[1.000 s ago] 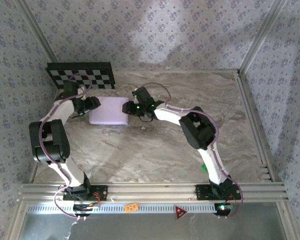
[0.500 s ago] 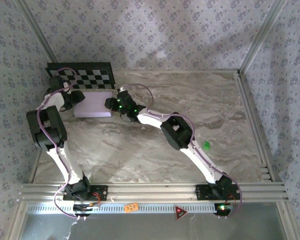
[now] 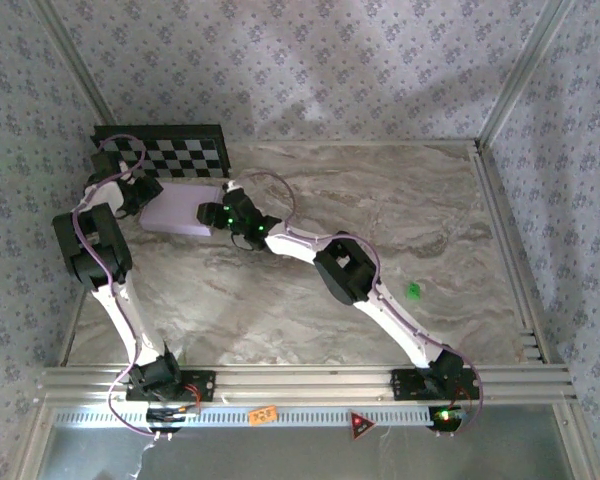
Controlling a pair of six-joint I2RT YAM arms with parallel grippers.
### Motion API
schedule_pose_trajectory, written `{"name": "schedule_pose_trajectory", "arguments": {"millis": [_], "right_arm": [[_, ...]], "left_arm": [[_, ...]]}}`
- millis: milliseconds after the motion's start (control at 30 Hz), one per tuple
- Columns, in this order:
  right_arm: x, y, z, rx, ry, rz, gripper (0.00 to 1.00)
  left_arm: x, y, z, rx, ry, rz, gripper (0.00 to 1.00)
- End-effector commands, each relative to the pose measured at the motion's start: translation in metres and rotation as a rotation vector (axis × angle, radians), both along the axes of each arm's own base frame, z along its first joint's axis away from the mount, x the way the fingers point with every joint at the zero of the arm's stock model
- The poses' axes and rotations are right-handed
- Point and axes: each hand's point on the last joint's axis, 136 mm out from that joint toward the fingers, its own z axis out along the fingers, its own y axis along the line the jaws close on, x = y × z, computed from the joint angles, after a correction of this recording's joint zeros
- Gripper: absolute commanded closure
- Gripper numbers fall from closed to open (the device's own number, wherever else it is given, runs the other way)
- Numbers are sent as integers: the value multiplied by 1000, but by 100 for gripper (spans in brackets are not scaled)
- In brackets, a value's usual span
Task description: Fold the paper box
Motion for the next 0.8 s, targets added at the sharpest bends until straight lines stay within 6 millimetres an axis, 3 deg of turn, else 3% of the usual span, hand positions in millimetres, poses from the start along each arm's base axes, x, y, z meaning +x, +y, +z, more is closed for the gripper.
{"name": "schedule_pose_trajectory", "arguments": {"millis": [0,100,167,300,533,767], "right_arm": [[1,-12,19,-36,-20,20,31],[12,-27,45,-46,-59,20,25],[15,-39,58,-68,-79,16,20],[15,-63,81,-96,-118,5,1],[7,-120,97,-203,-173,-28,1],[-3,-194,89,-336,-156,-48,1]], "left_arm": [[0,2,11,-19,-19,16,38],[-7,10,27,24,-34,39,36],[-12,12,41,55,-51,48,30],[-19,6,69,66,-106,37,1],[-41,-28,101,127,-172,-19,1],[-69,-74,115,200,-240,-124,1]]}}
